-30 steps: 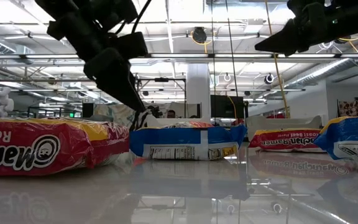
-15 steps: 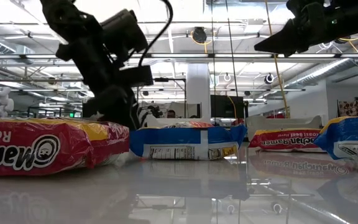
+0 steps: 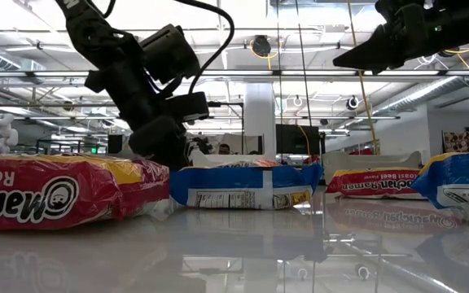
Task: Sort Maruchan noodles
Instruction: Put the top orange noodle pack into the gray bin
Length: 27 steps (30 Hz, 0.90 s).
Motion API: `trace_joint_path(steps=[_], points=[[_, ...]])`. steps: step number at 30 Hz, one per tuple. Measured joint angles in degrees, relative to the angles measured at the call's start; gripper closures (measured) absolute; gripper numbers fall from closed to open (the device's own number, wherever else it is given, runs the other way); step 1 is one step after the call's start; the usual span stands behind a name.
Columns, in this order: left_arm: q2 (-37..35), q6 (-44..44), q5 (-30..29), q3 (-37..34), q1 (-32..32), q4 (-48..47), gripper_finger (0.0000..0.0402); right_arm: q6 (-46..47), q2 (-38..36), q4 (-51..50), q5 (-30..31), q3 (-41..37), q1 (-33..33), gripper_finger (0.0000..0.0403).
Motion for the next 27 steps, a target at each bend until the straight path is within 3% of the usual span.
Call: trace_joint_path(steps=[4, 9, 15, 18, 21, 27], points=[[-0.22, 2.77, -0.75, -0.02, 0.40, -0.09, 0.0296, -0.02, 0.00, 0.00, 0.00, 0.00, 0.00, 0.0403], [-2.21, 6.76, -6.05, -0.07, 0.50, -0.44, 0.0390, 0.12, 0.00, 0.17, 0.00, 0.00, 0.00, 0.0403], [-6.36, 12.75, -15.46, -0.07, -0.55, -0.61, 0.0398, 2.20, 1.09, 9.64, -0.50, 0.00, 0.57, 0.0403], [-9.04, 17.44, -19.23, 0.32, -1.30, -0.53, 0.0398, 3.94, 4.03, 15.97, -4.22, 0.45, 2.15, 0.0403], [-11.19, 25.70, -21.28, 1.08, -2.42, -0.01, 0.0399, 5.56, 9.19, 13.32, -4.16, 4.76, 4.43, 0.0403], [-14.03, 42.48, -26.53, 1.75, -5.77, 2.22, 0.0400, 11.79, 23.64, 2.93, 1.63, 17.89, 7.07, 0.0403]])
